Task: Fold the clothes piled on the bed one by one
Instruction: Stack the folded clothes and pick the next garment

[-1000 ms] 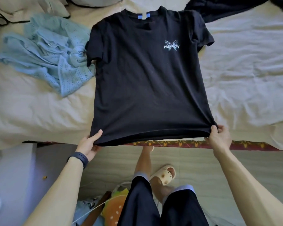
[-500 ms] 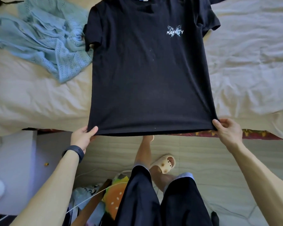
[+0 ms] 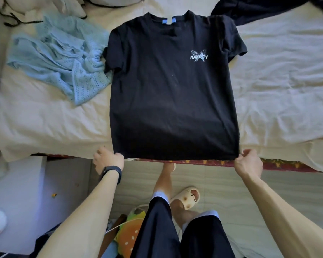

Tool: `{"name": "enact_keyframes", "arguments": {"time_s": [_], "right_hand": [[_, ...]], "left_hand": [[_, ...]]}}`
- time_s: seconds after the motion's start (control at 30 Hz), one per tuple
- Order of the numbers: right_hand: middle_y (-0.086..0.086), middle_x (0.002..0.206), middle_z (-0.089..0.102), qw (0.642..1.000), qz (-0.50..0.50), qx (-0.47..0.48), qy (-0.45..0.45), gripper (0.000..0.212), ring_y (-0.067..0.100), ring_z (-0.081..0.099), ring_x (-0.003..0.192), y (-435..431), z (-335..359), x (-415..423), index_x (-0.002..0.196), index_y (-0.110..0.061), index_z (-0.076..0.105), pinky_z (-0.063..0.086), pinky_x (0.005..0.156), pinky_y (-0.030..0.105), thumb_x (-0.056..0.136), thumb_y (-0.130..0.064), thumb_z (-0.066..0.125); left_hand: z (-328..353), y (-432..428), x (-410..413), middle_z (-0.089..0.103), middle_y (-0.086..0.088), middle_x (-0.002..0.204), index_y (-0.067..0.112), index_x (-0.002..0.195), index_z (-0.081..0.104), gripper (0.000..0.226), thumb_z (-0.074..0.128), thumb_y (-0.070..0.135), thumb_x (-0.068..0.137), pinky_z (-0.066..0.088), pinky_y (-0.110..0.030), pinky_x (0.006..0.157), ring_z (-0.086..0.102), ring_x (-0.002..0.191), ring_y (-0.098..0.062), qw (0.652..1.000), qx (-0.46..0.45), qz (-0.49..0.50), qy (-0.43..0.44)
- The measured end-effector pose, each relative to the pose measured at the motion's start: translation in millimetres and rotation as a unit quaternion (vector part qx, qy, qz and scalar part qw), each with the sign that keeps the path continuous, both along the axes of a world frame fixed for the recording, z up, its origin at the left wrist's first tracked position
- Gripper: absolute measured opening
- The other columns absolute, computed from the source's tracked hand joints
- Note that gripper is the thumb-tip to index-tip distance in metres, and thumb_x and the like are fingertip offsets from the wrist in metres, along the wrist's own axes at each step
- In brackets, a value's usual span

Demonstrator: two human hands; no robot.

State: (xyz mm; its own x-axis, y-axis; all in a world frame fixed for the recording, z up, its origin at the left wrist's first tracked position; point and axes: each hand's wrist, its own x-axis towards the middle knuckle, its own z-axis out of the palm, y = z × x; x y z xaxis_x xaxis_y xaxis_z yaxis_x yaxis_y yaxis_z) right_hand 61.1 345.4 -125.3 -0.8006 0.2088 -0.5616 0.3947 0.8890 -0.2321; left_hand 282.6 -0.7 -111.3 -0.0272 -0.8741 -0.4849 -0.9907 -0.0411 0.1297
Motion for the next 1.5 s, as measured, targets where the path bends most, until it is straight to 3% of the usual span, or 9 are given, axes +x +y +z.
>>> {"name": "enact_keyframes", "arguments": {"time_s": [0.33,0.43,0.63,0.87,1.03,1.13,1.27,1.4,1.5], "right_hand": [[0.004,0.167,0.027,0.872,0.432,-0.107,0.206,0.053,0.024,0.018,0.156,-194.1,-13.8,-26.8,0.157,-0.023,0.037,0.025,0.123,0.049,0.106,-0.039,0.038],[-0.003,0.172,0.005,0.840,0.518,-0.012,0.161,0.059,0.017,-0.003,0.158,-190.6,-53.8,-71.5,0.162,-0.037,0.014,0.005,0.126,0.051,0.106,-0.053,0.019],[0.007,0.171,-0.013,0.943,0.269,0.171,0.095,0.078,0.024,-0.017,0.156,-133.1,-51.8,-138.1,0.164,-0.025,0.003,-0.001,0.120,0.067,0.097,-0.066,0.008],[0.002,0.172,0.006,0.830,0.514,-0.019,0.216,0.059,0.019,-0.001,0.158,-265.8,-66.1,-156.0,0.163,-0.029,0.018,0.011,0.126,0.056,0.107,-0.045,0.027],[0.001,0.167,0.027,0.897,0.382,0.036,0.220,0.061,0.020,0.022,0.154,-207.5,-69.3,-222.4,0.159,-0.021,0.032,0.016,0.122,0.043,0.105,-0.049,0.038],[0.006,0.136,0.053,0.934,0.205,-0.055,0.286,0.055,0.029,0.049,0.124,-174.2,-52.2,-252.6,0.136,-0.014,0.052,0.039,0.105,0.045,0.096,-0.053,0.049],[-0.005,0.116,0.059,0.949,-0.135,-0.266,0.099,0.072,0.019,0.066,0.100,-171.5,-34.6,-312.5,0.133,-0.016,0.046,0.052,0.082,0.035,0.087,-0.068,0.063],[-0.005,0.074,0.069,0.940,-0.062,-0.333,-0.043,0.026,0.007,0.062,0.055,-180.8,-36.3,-364.5,0.097,-0.012,0.069,0.043,0.045,0.019,0.090,-0.036,0.077],[-0.004,0.074,0.064,0.952,-0.057,-0.291,0.077,0.020,0.013,0.062,0.066,-159.5,-26.6,-411.6,0.080,-0.021,0.065,0.051,0.059,0.028,0.090,-0.038,0.070]], "left_hand": [[-41.3,12.1,-186.0,0.000,0.002,0.168,0.032,0.160,0.008,0.065,0.026,0.049,0.100,0.001,-0.054,0.121,-0.003,0.155,-0.020,0.847,-0.086,-0.518,0.076],[-72.1,-27.5,-191.4,-0.008,0.007,0.168,0.044,0.157,-0.001,0.058,0.015,0.054,0.102,-0.001,-0.055,0.121,-0.007,0.155,-0.021,0.831,-0.086,-0.549,0.023],[-63.8,-73.9,-174.4,0.008,-0.003,0.168,0.037,0.159,0.014,0.064,0.026,0.055,0.098,0.013,-0.063,0.118,0.007,0.154,-0.028,0.852,-0.123,-0.509,0.009],[-74.0,-72.0,-320.4,-0.003,0.002,0.169,0.036,0.159,0.005,0.060,0.026,0.046,0.103,0.001,-0.056,0.121,-0.002,0.155,-0.021,0.833,-0.107,-0.535,0.091],[-90.5,-126.9,-298.5,-0.015,0.008,0.167,0.046,0.155,-0.012,0.059,0.007,0.059,0.100,-0.003,-0.057,0.121,-0.012,0.154,-0.020,0.837,-0.081,-0.541,0.025],[-86.0,-115.7,-304.6,-0.008,0.002,0.168,0.041,0.157,-0.001,0.061,0.022,0.054,0.102,0.001,-0.062,0.120,-0.007,0.155,-0.024,0.856,-0.080,-0.510,0.024],[-73.5,-77.6,-345.5,-0.001,-0.004,0.169,0.037,0.159,0.009,0.065,0.036,0.048,0.100,0.009,-0.062,0.119,0.001,0.155,-0.028,0.836,-0.086,-0.538,0.065],[-73.2,-37.1,-402.9,-0.008,0.004,0.168,0.046,0.157,0.004,0.063,0.022,0.057,0.098,0.003,-0.064,0.118,-0.008,0.154,-0.022,0.776,-0.046,-0.626,0.058],[-74.5,-19.8,-420.7,-0.014,0.007,0.167,0.048,0.155,-0.001,0.063,0.021,0.062,0.098,-0.001,-0.067,0.117,-0.015,0.153,-0.021,0.792,-0.003,-0.611,-0.012]]}}
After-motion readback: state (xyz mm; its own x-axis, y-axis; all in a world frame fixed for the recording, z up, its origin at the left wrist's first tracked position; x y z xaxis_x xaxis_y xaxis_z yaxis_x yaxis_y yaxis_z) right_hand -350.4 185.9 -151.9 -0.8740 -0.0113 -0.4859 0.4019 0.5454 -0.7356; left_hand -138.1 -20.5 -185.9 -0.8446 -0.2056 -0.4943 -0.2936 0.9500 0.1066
